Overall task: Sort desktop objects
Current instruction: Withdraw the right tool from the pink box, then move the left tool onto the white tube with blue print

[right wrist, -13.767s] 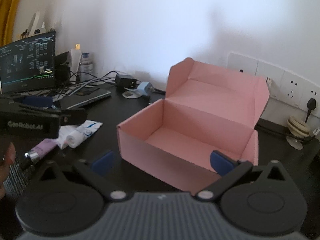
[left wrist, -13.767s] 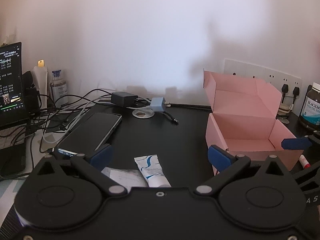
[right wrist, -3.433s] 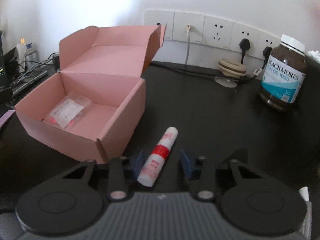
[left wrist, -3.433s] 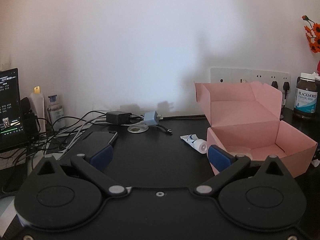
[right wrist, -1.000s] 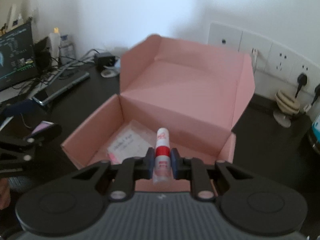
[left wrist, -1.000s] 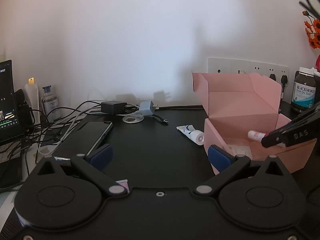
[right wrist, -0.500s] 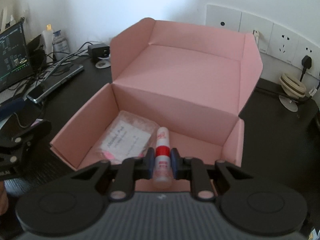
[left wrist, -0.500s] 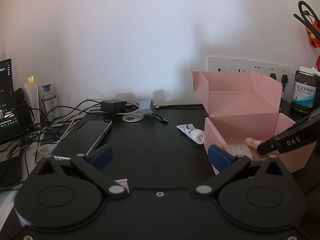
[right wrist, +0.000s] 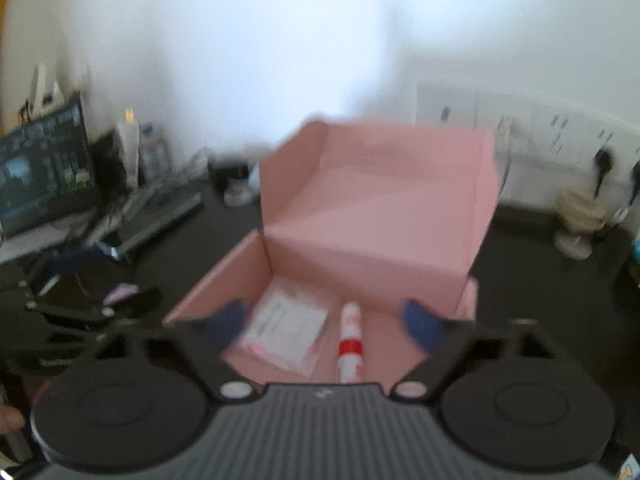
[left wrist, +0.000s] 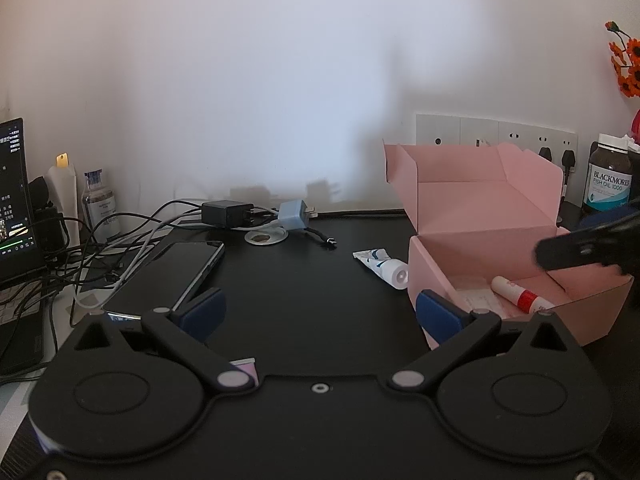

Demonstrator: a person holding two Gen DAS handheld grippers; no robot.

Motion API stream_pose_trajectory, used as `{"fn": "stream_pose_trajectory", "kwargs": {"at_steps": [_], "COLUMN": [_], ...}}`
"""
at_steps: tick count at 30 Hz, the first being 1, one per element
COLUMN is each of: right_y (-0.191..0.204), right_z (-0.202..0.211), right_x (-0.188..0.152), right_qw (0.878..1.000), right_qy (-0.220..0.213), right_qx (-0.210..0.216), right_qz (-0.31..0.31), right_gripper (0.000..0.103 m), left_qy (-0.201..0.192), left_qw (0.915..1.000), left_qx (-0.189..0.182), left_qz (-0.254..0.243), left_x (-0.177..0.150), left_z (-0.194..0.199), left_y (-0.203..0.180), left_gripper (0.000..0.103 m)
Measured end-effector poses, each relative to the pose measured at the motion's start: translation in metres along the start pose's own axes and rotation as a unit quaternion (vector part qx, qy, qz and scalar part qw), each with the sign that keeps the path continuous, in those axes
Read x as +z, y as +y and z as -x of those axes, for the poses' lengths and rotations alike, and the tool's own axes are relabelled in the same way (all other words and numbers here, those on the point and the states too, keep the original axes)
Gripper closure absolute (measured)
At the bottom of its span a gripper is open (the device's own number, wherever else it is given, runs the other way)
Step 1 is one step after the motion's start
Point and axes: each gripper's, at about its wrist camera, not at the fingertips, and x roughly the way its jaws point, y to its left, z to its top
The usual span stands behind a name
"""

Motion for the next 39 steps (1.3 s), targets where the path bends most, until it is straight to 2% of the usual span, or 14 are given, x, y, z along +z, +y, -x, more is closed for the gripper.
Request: {"fn": "stream_pose_trajectory", "kwargs": {"at_steps": [3, 7, 9, 16, 21, 24, 26, 31, 34, 35, 39], "right_y": [0.006, 0.015, 0.015, -0.008, -0.014, -0.02, -0.024, -0.032, -0.034, -0.035, -0.038], "right_z": [0.019, 0.036, 0.047, 0.066, 0.056, 0.054, 0.055, 0.058, 0.059, 0.059, 0.059], "right_x": [-0.01, -0.029, -0.042, -0.071, -0.074, -0.075, -0.076, -0.08, -0.081, -0.081, -0.082], "right_qw": [0.999, 0.994, 0.992, 0.99, 0.99, 0.99, 0.99, 0.987, 0.986, 0.985, 0.984], "right_qy": [-0.035, -0.052, -0.071, -0.117, -0.115, -0.11, -0.107, -0.117, -0.119, -0.12, -0.118], "right_qx": [-0.008, -0.091, -0.104, -0.067, -0.054, -0.034, -0.025, -0.004, 0.009, 0.013, 0.024], "right_qz": [0.013, 0.008, 0.019, -0.047, -0.06, -0.076, -0.089, -0.114, -0.119, -0.121, -0.128], "right_gripper": [0.001, 0.001, 0.001, 0.001, 0.001, 0.001, 0.001, 0.001, 0.001, 0.001, 0.001], "left_qy": [-0.002, 0.001, 0.003, 0.013, 0.047, 0.054, 0.077, 0.131, 0.138, 0.143, 0.16], "left_qw": [1.0, 0.9999, 0.9997, 0.9985, 0.9967, 0.9934, 0.9922, 0.9905, 0.9897, 0.9887, 0.9852], "left_qx": [-0.001, -0.015, -0.022, -0.037, -0.03, -0.051, -0.055, -0.027, 0.036, 0.047, 0.054], "left_qz": [0.001, 0.009, 0.014, 0.038, 0.059, 0.087, 0.081, 0.03, 0.009, 0.0, -0.028], "left_x": [0.0, -0.001, -0.001, 0.0, 0.015, 0.031, 0.044, 0.063, 0.066, 0.066, 0.067], "left_z": [0.0, 0.001, 0.0, -0.004, -0.008, -0.006, -0.013, -0.053, -0.081, -0.09, -0.119], "left_y": [0.001, 0.004, 0.006, 0.012, 0.021, 0.03, 0.03, 0.02, 0.009, 0.004, -0.013], "left_gripper": [0.0, 0.0, 0.0, 0.0, 0.0, 0.0, 0.0, 0.0, 0.0, 0.0, 0.0]}}
